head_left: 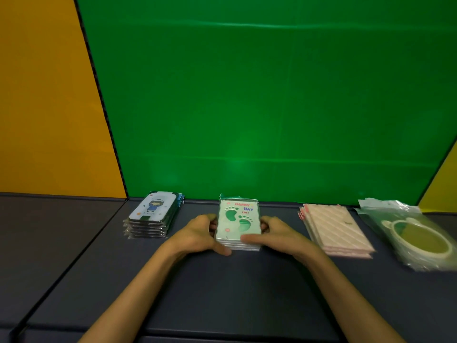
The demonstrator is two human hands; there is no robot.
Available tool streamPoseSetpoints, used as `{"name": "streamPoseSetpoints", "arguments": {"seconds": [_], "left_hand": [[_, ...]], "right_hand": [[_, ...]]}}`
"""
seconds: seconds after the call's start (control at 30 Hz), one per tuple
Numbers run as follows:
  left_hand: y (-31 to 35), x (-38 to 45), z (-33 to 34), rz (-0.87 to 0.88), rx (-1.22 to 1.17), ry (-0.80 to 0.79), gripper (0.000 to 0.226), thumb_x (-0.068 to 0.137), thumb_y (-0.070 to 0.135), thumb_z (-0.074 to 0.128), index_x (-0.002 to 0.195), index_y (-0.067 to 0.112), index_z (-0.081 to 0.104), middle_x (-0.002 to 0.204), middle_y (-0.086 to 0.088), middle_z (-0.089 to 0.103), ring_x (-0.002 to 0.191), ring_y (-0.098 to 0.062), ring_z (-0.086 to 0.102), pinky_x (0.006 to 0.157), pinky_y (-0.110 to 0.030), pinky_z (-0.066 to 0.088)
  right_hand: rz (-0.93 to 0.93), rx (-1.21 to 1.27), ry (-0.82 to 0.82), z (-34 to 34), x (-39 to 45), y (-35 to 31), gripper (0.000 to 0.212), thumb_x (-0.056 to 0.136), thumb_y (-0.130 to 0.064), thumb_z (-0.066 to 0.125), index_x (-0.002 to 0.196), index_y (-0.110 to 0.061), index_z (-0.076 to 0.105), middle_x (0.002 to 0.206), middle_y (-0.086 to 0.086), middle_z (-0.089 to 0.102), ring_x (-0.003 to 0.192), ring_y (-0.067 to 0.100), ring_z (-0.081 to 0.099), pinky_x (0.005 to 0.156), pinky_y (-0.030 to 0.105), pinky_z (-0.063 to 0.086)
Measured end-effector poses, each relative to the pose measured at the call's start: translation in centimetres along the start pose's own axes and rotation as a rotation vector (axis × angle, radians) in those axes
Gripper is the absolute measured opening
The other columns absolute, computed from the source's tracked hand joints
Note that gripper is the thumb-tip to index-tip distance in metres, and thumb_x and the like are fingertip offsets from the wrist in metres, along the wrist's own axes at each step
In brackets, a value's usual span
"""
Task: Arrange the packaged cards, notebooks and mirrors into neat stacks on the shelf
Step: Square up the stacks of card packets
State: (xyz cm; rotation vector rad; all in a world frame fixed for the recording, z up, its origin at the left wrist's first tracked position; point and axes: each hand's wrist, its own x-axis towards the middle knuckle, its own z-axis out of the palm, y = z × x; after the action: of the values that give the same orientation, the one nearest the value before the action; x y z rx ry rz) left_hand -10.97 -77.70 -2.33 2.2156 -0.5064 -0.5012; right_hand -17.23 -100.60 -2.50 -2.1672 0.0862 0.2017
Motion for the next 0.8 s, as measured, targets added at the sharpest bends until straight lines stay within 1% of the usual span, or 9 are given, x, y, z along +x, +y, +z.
{"name": "streamPoseSetpoints", "arguments": {"seconds": [0.07, 0.13, 0.17, 0.3, 0.4, 0.47, 0.57, 0.67, 0.8], "left_hand": [[0.2, -0.2, 0.0, 0.029, 0.064, 0.035, 0.08, 0.054, 0.018, 0.095, 0.126, 0.022, 0.061, 0.112, 0.01, 0.071, 0.102, -0.004, 0.065, 0.093, -0.026, 0.053], [0.5, -0.2, 0.1, 0.039, 0.094, 0.08, 0.075, 0.056, 0.013, 0.094, 0.124, 0.021, 0.062, 0.111, 0.008, 0.071, 0.1, -0.005, 0.065, 0.087, -0.02, 0.052], [0.5, -0.2, 0.1, 0.041, 0.099, 0.092, 0.074, 0.057, 0.011, 0.094, 0.124, 0.02, 0.063, 0.111, 0.008, 0.071, 0.099, -0.006, 0.065, 0.085, -0.019, 0.051], [0.6, -0.1, 0.0, 0.05, 0.096, 0.1, 0.071, 0.058, 0.008, 0.093, 0.122, 0.019, 0.065, 0.109, 0.007, 0.073, 0.097, -0.005, 0.066, 0.082, -0.016, 0.05], [0.6, 0.1, 0.0, 0.058, 0.092, 0.115, 0.071, 0.058, 0.006, 0.092, 0.123, 0.018, 0.066, 0.113, 0.006, 0.073, 0.103, -0.008, 0.066, 0.087, -0.021, 0.051], [0.7, 0.3, 0.1, 0.064, 0.101, 0.117, 0.07, 0.059, 0.006, 0.092, 0.124, 0.017, 0.066, 0.116, 0.006, 0.072, 0.105, -0.009, 0.065, 0.088, -0.021, 0.05], [0.6, 0.3, 0.2, 0.073, 0.112, 0.126, 0.07, 0.06, 0.007, 0.091, 0.125, 0.016, 0.065, 0.119, 0.004, 0.072, 0.106, -0.009, 0.065, 0.088, -0.021, 0.048], [0.3, 0.3, 0.3, 0.088, 0.092, 0.14, 0.07, 0.06, 0.008, 0.092, 0.125, 0.015, 0.066, 0.119, 0.004, 0.072, 0.107, -0.009, 0.066, 0.088, -0.02, 0.049], [0.2, 0.3, 0.1, 0.113, 0.058, 0.121, 0.072, 0.061, 0.006, 0.091, 0.127, 0.015, 0.064, 0.12, 0.003, 0.072, 0.108, -0.009, 0.066, 0.092, -0.022, 0.051]], "right_hand": [[-0.005, -0.163, -0.013, 0.0, 0.0, 0.5, 0.081, 0.052, -0.047, 0.092, 0.122, -0.029, 0.057, 0.116, -0.01, 0.061, 0.096, 0.005, 0.065, 0.089, 0.028, 0.056], [0.006, -0.264, -0.005, 0.1, 0.1, 0.6, 0.093, 0.044, -0.045, 0.092, 0.127, -0.031, 0.051, 0.118, -0.007, 0.049, 0.101, 0.009, 0.059, 0.095, 0.035, 0.053], [0.017, -0.269, 0.003, 0.1, 0.3, 0.7, 0.095, 0.042, -0.044, 0.091, 0.126, -0.031, 0.05, 0.118, -0.006, 0.049, 0.101, 0.009, 0.059, 0.096, 0.036, 0.053], [0.032, -0.227, 0.031, 0.4, 1.0, 0.8, 0.094, 0.036, -0.047, 0.087, 0.122, -0.03, 0.055, 0.119, -0.003, 0.059, 0.098, 0.01, 0.063, 0.093, 0.037, 0.055], [0.03, -0.246, 0.043, 0.5, 0.7, -0.1, 0.083, 0.05, -0.033, 0.09, 0.125, -0.027, 0.055, 0.119, -0.002, 0.052, 0.105, 0.015, 0.06, 0.099, 0.039, 0.051], [0.036, -0.251, 0.047, 0.5, 0.7, -0.4, 0.078, 0.057, -0.024, 0.09, 0.127, -0.026, 0.056, 0.12, -0.001, 0.049, 0.108, 0.018, 0.057, 0.102, 0.039, 0.048], [0.051, -0.267, 0.047, 0.6, 1.0, -0.9, 0.077, 0.053, -0.024, 0.09, 0.124, -0.026, 0.059, 0.124, 0.001, 0.053, 0.108, 0.019, 0.059, 0.102, 0.041, 0.049], [0.082, -0.275, 0.054, 0.7, 1.0, -1.3, 0.078, 0.05, -0.025, 0.089, 0.123, -0.023, 0.06, 0.122, 0.002, 0.051, 0.106, 0.02, 0.058, 0.1, 0.04, 0.05], [0.092, -0.227, 0.069, 0.8, 1.3, -0.9, 0.093, 0.031, -0.04, 0.083, 0.12, -0.025, 0.06, 0.122, 0.001, 0.057, 0.105, 0.017, 0.062, 0.097, 0.041, 0.053]]}}
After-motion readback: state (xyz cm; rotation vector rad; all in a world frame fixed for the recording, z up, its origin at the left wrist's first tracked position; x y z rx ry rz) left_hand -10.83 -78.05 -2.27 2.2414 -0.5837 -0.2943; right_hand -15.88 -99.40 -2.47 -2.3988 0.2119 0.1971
